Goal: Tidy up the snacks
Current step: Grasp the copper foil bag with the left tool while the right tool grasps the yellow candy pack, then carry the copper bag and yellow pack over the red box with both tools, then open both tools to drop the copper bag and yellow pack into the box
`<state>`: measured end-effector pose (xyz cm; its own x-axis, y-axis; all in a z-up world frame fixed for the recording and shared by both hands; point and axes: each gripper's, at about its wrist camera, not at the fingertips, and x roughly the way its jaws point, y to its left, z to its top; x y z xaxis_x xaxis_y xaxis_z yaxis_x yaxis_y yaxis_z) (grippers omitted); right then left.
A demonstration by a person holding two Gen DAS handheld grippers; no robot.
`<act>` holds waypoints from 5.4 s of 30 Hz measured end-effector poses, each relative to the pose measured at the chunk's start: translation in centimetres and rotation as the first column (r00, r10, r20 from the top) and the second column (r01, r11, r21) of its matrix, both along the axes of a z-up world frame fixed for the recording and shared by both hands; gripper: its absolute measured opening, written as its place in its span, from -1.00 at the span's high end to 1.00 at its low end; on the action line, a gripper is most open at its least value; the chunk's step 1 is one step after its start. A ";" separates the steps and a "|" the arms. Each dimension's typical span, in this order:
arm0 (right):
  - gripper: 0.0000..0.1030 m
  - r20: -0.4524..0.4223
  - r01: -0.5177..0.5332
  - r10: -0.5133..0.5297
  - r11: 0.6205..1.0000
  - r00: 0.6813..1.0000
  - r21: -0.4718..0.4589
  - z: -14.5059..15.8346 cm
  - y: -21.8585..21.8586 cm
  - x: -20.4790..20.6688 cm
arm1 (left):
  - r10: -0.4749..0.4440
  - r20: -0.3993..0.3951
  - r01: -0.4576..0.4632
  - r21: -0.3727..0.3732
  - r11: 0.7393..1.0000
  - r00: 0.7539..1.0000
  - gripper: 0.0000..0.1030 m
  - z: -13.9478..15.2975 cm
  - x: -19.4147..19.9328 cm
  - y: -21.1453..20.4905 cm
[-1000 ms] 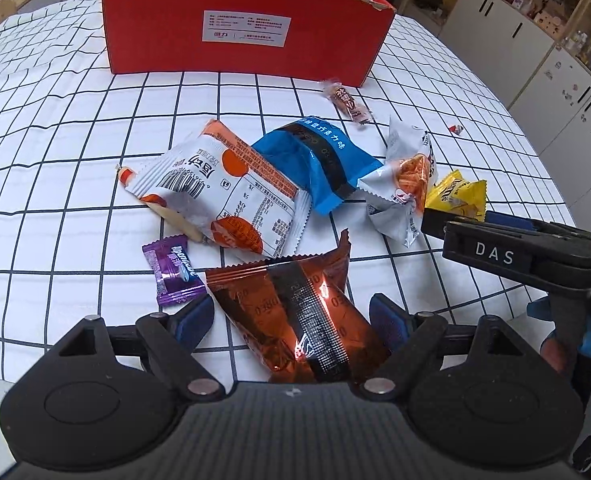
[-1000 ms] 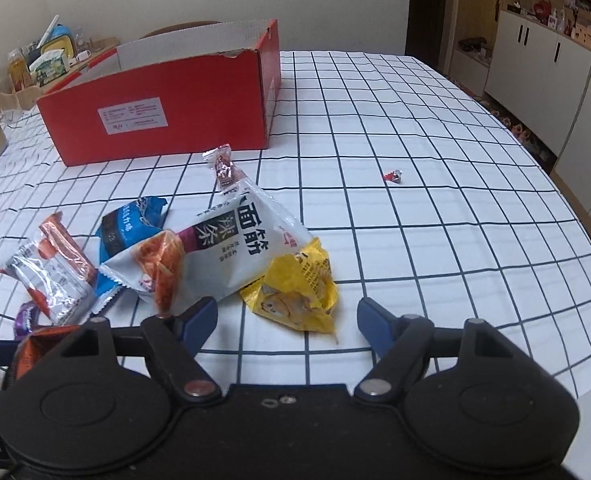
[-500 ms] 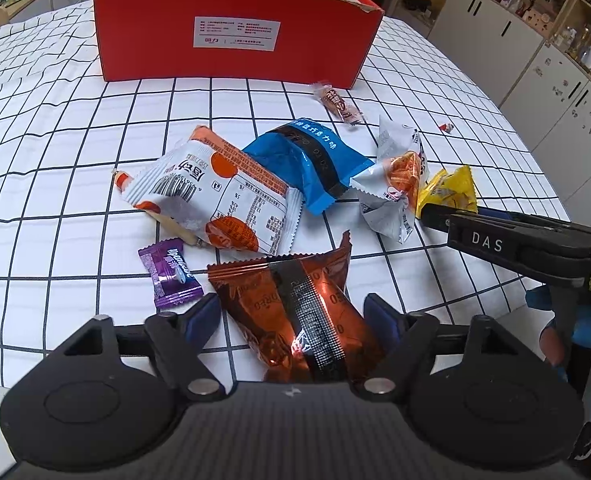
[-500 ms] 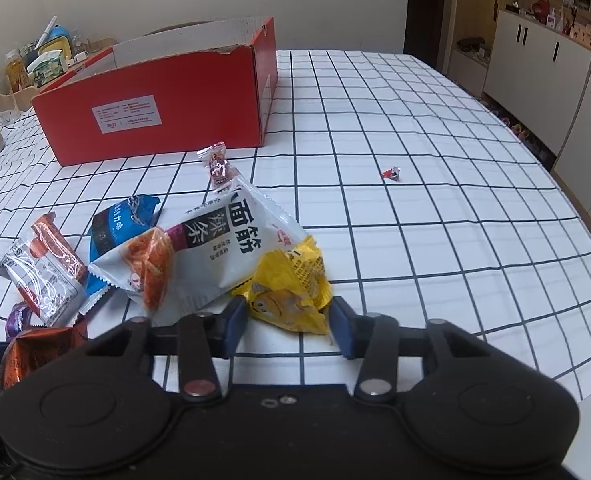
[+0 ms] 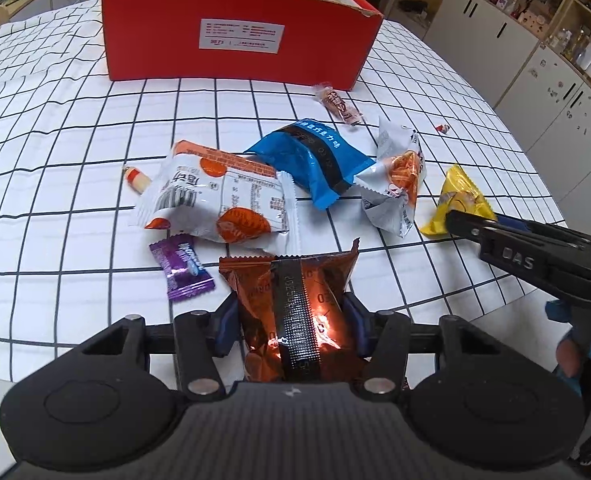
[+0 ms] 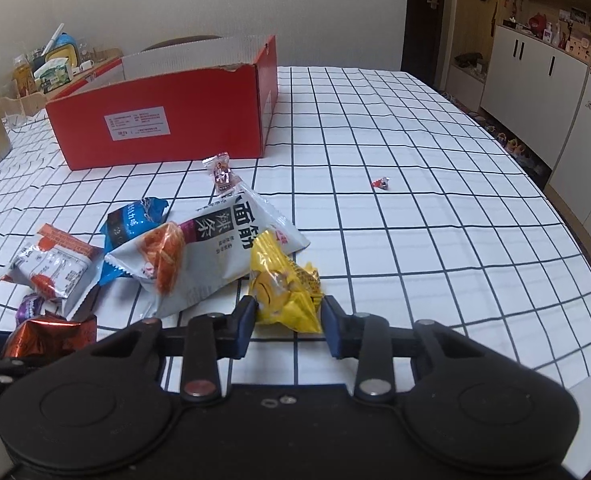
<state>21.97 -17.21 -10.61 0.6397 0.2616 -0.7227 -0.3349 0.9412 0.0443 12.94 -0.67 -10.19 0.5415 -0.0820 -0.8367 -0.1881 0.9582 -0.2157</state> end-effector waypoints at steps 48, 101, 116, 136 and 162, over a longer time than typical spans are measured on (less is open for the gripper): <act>0.49 0.303 -0.102 0.056 0.985 0.951 0.139 13.8 4.6 0.6 | 0.023 0.316 -0.065 0.122 0.990 0.948 -0.02 14.8 6.5 5.9; 0.49 0.110 -0.045 0.041 0.998 0.993 0.037 7.8 16.0 19.7 | 0.110 0.043 -0.118 0.373 0.920 0.993 -0.02 8.0 27.6 14.8; 0.48 0.035 -0.082 0.082 0.997 0.996 0.001 5.9 16.3 19.8 | 0.075 -0.068 -0.045 0.362 0.931 0.995 -0.03 5.3 29.0 14.0; -0.04 0.048 -0.067 0.067 0.998 0.997 -0.010 6.4 15.1 18.5 | 0.056 -0.023 -0.044 0.360 0.932 0.998 -0.33 6.5 27.2 13.3; -0.52 0.170 -0.050 0.036 0.996 0.985 0.075 12.8 11.5 10.7 | 0.063 0.142 -0.106 0.321 0.941 0.988 -0.34 13.6 16.7 11.6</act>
